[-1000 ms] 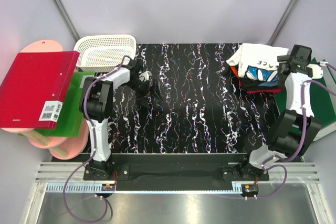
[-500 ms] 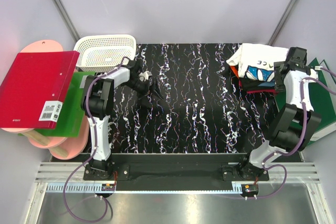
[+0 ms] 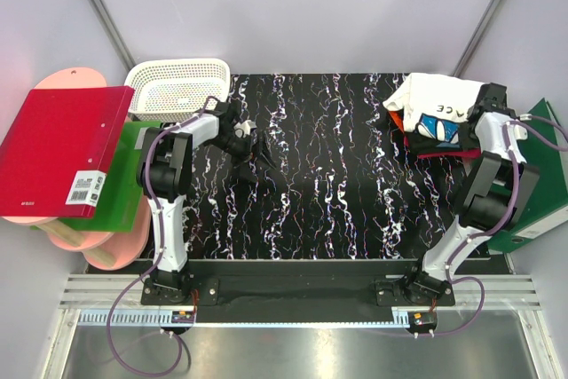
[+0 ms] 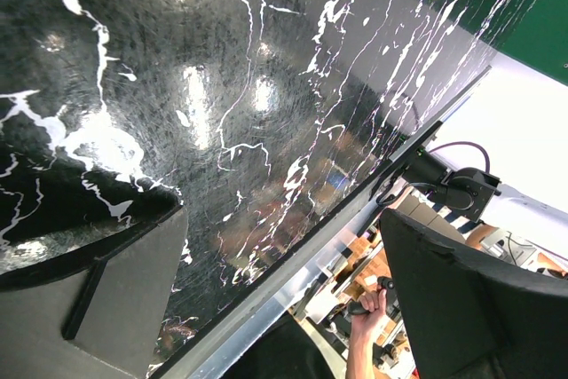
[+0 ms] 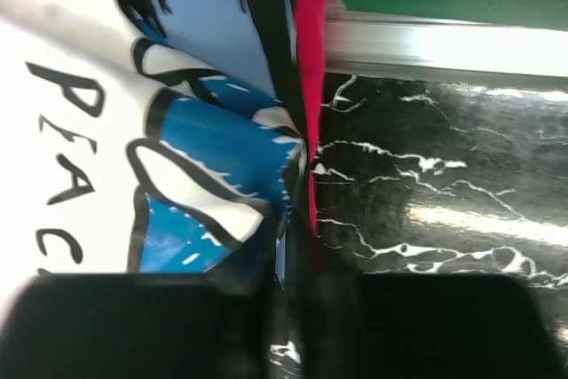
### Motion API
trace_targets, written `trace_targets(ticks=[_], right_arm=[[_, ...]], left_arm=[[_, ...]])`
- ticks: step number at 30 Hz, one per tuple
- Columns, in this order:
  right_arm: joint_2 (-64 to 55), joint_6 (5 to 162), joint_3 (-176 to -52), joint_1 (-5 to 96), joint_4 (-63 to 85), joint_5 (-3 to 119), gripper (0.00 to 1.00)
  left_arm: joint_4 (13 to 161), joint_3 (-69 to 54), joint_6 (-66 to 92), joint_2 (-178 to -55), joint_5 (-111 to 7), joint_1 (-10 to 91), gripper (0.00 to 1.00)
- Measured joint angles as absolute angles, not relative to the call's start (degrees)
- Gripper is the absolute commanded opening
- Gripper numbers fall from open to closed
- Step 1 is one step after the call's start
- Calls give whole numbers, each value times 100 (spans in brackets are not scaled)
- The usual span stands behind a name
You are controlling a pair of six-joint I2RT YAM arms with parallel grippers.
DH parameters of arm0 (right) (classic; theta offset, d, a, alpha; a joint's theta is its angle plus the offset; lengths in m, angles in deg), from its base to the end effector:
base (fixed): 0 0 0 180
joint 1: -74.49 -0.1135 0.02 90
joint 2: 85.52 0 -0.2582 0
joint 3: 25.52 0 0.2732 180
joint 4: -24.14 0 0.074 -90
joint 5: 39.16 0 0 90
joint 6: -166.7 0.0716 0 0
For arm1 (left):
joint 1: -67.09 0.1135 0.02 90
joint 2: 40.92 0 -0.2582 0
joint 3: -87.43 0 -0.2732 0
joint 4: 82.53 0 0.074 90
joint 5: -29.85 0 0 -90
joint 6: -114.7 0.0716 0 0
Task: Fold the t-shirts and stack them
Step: Put the neatly folded tshirt into the corner of the board with the right arm
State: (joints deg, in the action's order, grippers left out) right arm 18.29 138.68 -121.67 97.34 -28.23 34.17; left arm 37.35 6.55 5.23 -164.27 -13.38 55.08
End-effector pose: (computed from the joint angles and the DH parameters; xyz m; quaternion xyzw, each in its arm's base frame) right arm 0.3824 -0.1834 0.2043 0.6723 0.6804 -0.0463 0.2880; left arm 0.4031 -0.1391 0.0946 0.0401 -0.9161 0.3938 0.0640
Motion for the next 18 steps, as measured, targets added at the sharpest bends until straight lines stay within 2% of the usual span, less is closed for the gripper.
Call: trace_targets(ticks=[2, 14, 17, 18], right_arm=[[1916, 13831, -12313, 9734, -2829, 3415, 0], [1805, 13708, -12575, 9734, -2834, 3330, 0], [1748, 13658, -12650, 9734, -2823, 3354, 24], [1741, 13645, -12672, 9736, -2825, 3400, 40]], left_arm=[[3735, 655, 523, -16427, -1338, 5525, 99], [3743, 636, 521, -16427, -1321, 5558, 99], [3743, 636, 521, -16427, -1319, 5558, 99], [3746, 636, 521, -16427, -1316, 5558, 99]])
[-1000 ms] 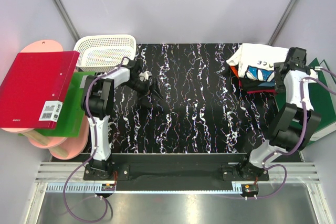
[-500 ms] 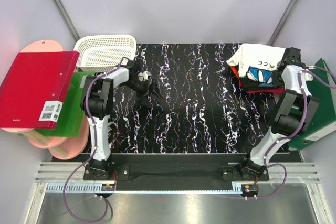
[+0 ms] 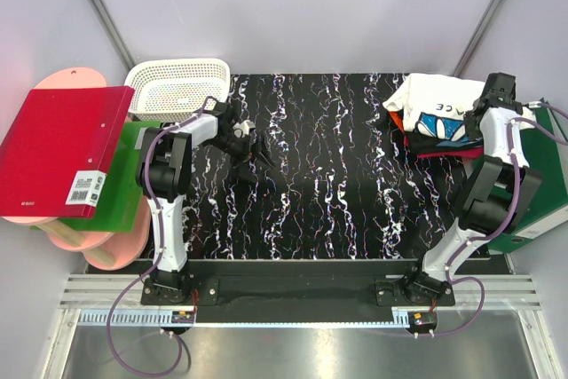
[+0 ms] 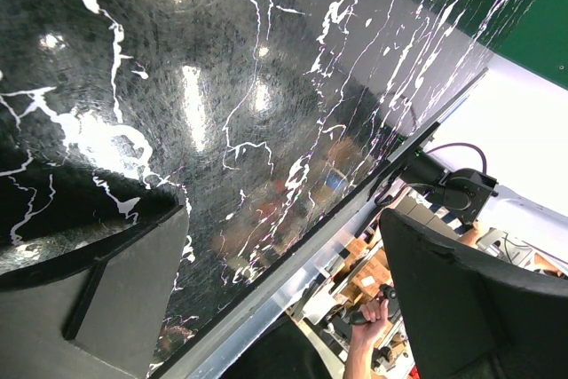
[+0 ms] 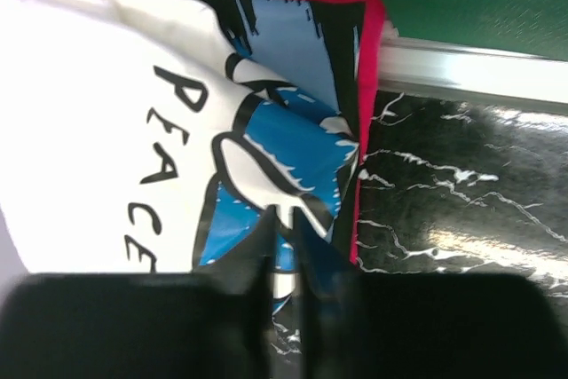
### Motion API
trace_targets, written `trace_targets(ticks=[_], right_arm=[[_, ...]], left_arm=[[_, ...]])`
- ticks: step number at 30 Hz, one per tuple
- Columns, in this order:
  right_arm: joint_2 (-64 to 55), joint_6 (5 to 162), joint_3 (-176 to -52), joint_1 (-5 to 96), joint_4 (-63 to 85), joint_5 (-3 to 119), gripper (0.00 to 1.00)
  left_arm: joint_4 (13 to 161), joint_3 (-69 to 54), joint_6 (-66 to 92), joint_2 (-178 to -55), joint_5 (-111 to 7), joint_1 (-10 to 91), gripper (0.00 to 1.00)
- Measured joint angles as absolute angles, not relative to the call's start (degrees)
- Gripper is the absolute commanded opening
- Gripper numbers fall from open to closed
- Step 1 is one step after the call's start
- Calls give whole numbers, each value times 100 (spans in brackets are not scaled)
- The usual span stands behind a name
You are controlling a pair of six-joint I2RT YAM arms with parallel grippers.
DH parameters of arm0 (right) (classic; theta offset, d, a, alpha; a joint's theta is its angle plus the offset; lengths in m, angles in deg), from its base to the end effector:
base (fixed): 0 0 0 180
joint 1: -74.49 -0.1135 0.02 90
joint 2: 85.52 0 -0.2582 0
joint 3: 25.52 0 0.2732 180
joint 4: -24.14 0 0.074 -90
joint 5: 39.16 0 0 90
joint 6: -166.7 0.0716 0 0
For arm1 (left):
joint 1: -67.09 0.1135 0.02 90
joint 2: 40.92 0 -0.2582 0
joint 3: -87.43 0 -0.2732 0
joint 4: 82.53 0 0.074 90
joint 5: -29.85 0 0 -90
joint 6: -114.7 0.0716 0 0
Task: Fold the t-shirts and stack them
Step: Put the neatly folded tshirt into the corner of the board with the right arm
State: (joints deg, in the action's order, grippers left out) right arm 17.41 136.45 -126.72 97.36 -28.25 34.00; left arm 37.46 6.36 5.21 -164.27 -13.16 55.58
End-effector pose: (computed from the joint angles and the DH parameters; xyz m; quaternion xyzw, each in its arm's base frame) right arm 0.3922 -0.1879 0.2414 0.6551 0.6772 -0.0358 0.3331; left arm 0.4037 -0.1356 0.0940 0.0444 -0.9151 0.3956 0.0635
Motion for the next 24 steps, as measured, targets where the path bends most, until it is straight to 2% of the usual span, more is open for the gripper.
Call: trace_targets(ticks=[1, 2, 5, 13, 17, 18, 19, 21, 24], right_arm=[[1737, 13634, -12674, 9736, -2812, 3443, 63], [1737, 13643, -12674, 9736, -2814, 3513, 71], [1700, 13702, -12543, 9734, -2766, 3660, 82], [1580, 13695, -12138, 9736, -2788, 3686, 80], [1580, 13693, -12138, 9736, -2784, 3671, 66], [1580, 13691, -12138, 9736, -2784, 3669, 40], [1580, 13695, -12138, 9736, -2781, 3664, 28], [1584, 13684, -12145, 9734, -2775, 3638, 12], [1632, 13691, -12191, 9734, -2770, 3561, 1]], left_arm=[[3746, 636, 521, -16427, -1316, 5558, 99], [3746, 636, 521, -16427, -1316, 5558, 99], [3746, 636, 521, -16427, -1316, 5558, 99], [3759, 623, 523, -16427, -1292, 5569, 99], [3778, 605, 521, -16427, -1277, 5569, 99], [3785, 596, 521, -16425, -1271, 5569, 99], [3794, 590, 521, -16420, -1260, 5569, 99], [3796, 585, 523, -16418, -1253, 5569, 99], [3796, 585, 523, -16418, -1255, 5569, 99]])
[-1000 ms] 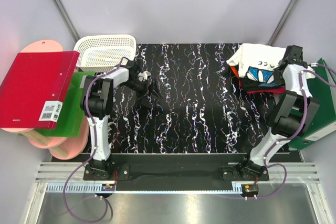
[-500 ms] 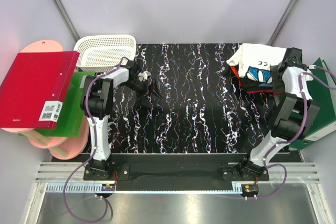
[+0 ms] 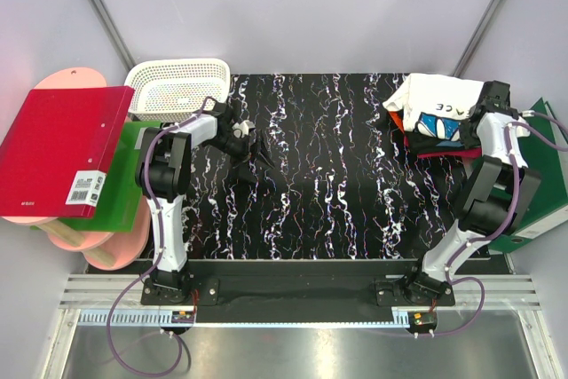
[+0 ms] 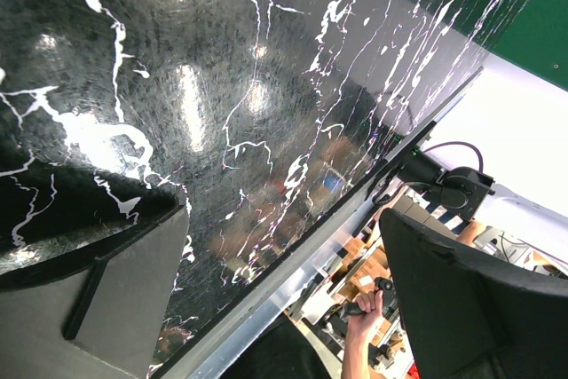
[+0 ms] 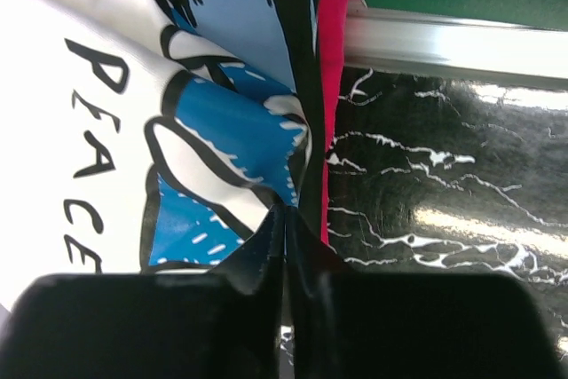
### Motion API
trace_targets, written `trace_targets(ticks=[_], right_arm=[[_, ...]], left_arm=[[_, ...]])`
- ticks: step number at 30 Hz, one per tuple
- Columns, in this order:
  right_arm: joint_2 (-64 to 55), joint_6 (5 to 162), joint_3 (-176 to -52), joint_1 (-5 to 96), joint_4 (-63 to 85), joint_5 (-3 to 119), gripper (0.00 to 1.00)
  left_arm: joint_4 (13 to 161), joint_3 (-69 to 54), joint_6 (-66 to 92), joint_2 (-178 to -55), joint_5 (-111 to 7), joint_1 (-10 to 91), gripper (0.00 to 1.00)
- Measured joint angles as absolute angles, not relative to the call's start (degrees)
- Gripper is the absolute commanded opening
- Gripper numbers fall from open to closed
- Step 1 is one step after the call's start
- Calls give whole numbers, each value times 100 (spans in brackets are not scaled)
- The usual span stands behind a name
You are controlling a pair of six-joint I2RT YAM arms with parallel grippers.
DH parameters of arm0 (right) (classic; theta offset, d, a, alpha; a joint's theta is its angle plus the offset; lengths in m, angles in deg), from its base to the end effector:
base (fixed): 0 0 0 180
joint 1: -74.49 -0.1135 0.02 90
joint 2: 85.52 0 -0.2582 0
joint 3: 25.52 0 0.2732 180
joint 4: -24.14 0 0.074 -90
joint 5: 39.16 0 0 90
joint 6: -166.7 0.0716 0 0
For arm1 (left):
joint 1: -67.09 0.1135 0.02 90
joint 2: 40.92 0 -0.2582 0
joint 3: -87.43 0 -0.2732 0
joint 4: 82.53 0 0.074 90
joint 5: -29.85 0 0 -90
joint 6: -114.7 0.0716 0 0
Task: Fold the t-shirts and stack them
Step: Put the neatly folded tshirt into the corner of the board with the right arm
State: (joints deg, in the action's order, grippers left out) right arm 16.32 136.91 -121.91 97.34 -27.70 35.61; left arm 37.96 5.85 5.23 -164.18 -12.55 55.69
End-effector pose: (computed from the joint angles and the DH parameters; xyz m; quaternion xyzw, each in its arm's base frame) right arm 0.3818 -0.1813 0.2199 0.6585 0.6872 -0.0311 0.3051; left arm 0.4028 -0.1352 0.0930 0.0445 -0.9130 0.4005 0.0638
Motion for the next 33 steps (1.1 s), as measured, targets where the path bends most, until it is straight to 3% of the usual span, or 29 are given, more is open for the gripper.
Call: trace_targets(ticks=[9, 15, 25, 33], right_arm=[[1752, 13619, -12359, 9734, -2738, 3520, 0], [1809, 13385, -12505, 9544, -2349, 4106, 0], [3682, 12858, -15120, 8538, -1474, 6084, 1], [5608, 13564, -16907, 8429, -604, 8060, 2]], left_arm=[[3811, 572, 523, -16409, -1255, 5569, 99], [3820, 559, 523, -16407, -1233, 5569, 99], [3837, 518, 525, -16390, -1212, 5571, 99], [3822, 472, 541, -16363, -1209, 5571, 99]])
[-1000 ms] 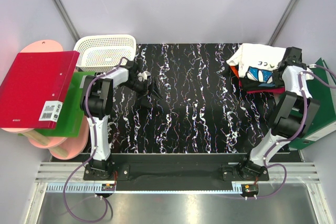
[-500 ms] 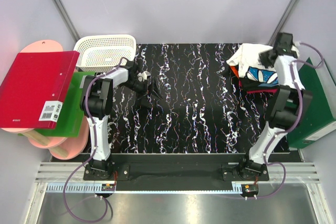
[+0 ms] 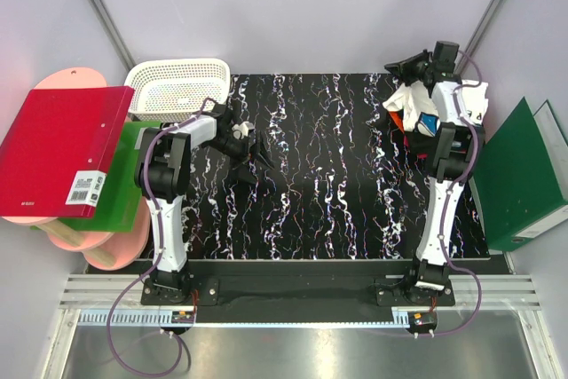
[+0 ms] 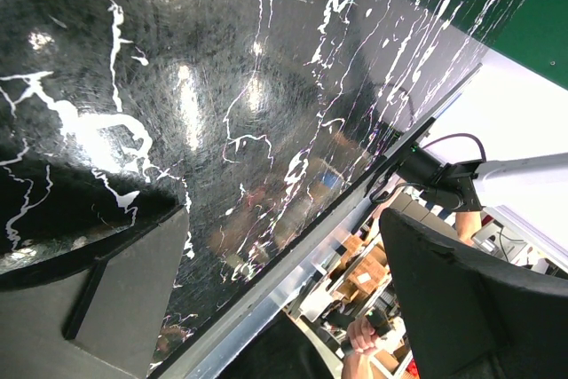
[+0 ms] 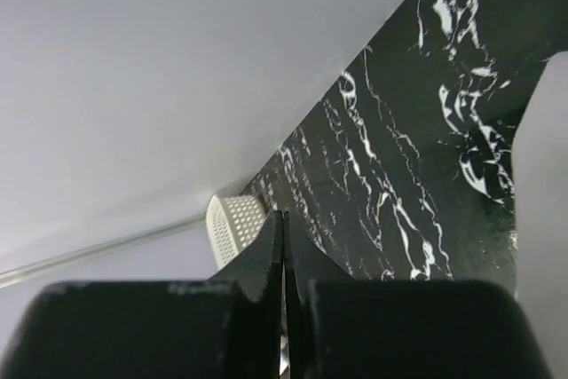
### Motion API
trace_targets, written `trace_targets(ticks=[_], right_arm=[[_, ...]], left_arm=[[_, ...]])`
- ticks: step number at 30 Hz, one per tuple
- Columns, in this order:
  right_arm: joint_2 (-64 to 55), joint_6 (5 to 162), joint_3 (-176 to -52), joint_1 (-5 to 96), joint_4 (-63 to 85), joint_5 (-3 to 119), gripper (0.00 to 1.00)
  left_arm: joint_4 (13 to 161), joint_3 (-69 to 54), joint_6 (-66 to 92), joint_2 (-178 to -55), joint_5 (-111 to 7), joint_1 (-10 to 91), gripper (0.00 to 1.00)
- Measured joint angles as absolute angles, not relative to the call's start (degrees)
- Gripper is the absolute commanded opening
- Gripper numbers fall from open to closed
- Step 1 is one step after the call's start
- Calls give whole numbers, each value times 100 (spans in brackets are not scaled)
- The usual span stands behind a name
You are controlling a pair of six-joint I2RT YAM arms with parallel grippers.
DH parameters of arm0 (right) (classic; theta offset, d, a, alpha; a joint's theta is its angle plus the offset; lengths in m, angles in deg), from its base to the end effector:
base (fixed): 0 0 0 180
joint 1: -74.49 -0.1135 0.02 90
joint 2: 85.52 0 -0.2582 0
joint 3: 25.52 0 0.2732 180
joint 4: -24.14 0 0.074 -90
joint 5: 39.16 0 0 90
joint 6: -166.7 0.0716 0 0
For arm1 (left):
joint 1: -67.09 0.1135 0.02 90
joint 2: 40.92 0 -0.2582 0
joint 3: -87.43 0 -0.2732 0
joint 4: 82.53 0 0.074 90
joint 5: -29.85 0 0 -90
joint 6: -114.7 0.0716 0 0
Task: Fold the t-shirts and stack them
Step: Put the neatly folded tshirt into the corner of the board with the right arm
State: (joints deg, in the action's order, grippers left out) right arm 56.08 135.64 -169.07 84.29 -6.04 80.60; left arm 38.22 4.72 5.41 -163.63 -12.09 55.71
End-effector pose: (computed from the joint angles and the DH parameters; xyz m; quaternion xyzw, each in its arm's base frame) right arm 0.6124 -0.0697 0.2188 0.3594 0.7590 0.4067 0.3595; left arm 0.3989 -0.1346 0.0922 0.0440 -0.9115 0.4035 0.0666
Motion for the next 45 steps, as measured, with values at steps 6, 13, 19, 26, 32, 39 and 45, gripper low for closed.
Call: trace_targets(ticks=[6, 13, 19, 26, 32, 39, 45], right_arm=[[5737, 15074, -15273, 8451, 1747, 8792, 3], [5079, 16211, -12503, 8527, 4904, 8903, 2], [4480, 15807, -11826, 8755, 4261, 8803, 4], [4511, 15120, -12999, 8923, 2587, 8910, 4], [4609, 14040, -15436, 8608, 556, 8886, 2], [5077, 12301, -18298, 7782, -2777, 7926, 0], [5265, 11271, -18341, 7255, -4993, 6460, 0]], left_arm=[[3807, 472, 543, -16363, -1212, 5571, 99], [3748, 472, 554, -16363, -1231, 5571, 99], [3654, 472, 571, -16363, -1257, 5571, 99], [3621, 472, 589, -16363, -1264, 5571, 99], [3614, 472, 600, -16359, -1279, 5571, 99], [3595, 454, 641, -16331, -1325, 5569, 99], [3575, 395, 654, -16302, -1325, 5569, 99]])
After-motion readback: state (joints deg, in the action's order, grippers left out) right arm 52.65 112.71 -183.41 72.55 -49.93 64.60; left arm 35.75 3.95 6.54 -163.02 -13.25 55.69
